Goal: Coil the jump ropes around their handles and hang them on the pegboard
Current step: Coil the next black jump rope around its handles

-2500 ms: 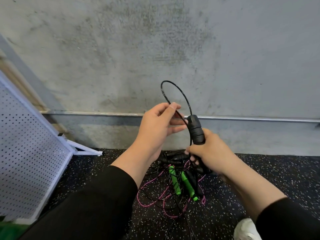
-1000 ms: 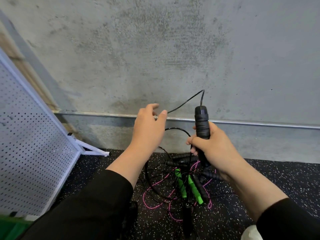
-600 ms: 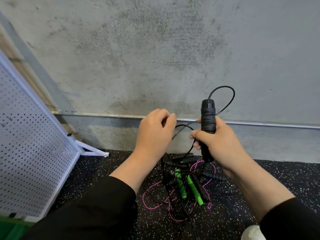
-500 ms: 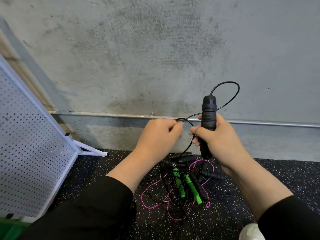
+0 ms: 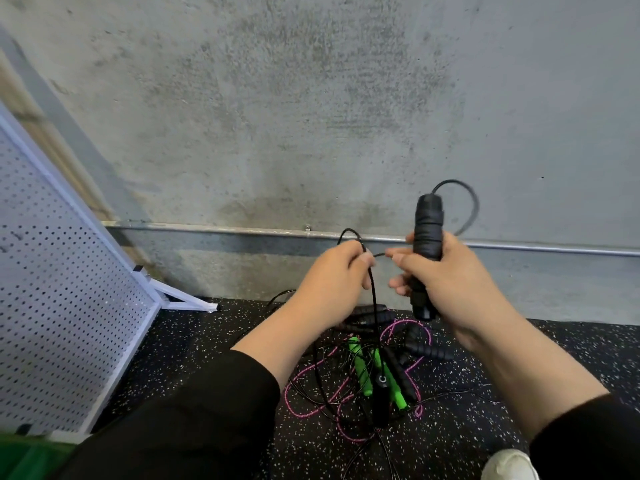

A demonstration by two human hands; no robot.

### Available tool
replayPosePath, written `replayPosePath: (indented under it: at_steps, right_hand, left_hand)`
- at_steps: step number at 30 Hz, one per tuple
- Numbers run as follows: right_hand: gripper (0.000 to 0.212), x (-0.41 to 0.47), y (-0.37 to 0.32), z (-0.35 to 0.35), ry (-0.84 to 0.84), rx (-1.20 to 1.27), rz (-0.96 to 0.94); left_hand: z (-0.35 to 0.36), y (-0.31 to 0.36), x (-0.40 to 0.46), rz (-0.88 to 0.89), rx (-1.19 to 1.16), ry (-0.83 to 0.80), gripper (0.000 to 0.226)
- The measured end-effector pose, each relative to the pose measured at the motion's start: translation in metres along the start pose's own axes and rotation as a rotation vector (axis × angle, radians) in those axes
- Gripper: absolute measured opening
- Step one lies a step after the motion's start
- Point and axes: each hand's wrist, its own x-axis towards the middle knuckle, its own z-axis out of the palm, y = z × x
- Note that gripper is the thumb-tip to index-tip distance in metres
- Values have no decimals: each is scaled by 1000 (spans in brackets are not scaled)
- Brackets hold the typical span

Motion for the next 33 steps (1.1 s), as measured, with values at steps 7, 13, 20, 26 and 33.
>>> replayPosePath:
  at_steps: [7, 13, 20, 26, 33]
  right_hand:
    - [31, -11, 19, 18, -214, -164, 130]
    - [25, -11, 12, 27, -95, -161, -33]
    - [27, -6, -3, 19, -48, 9, -99]
    - [29, -4, -14, 13, -33, 111, -120]
    - [25, -3, 10, 10, -123, -111, 29]
  left_hand:
    - [-12, 4, 1, -110, -672, 136, 23]
    - [-20, -3, 2, -205, -595, 87, 24]
    - [-10, -11, -4, -44, 50, -321, 25]
    - [-2, -12, -1, 29, 168, -234, 32]
    - [-9, -9, 2, -115, -295, -15, 28]
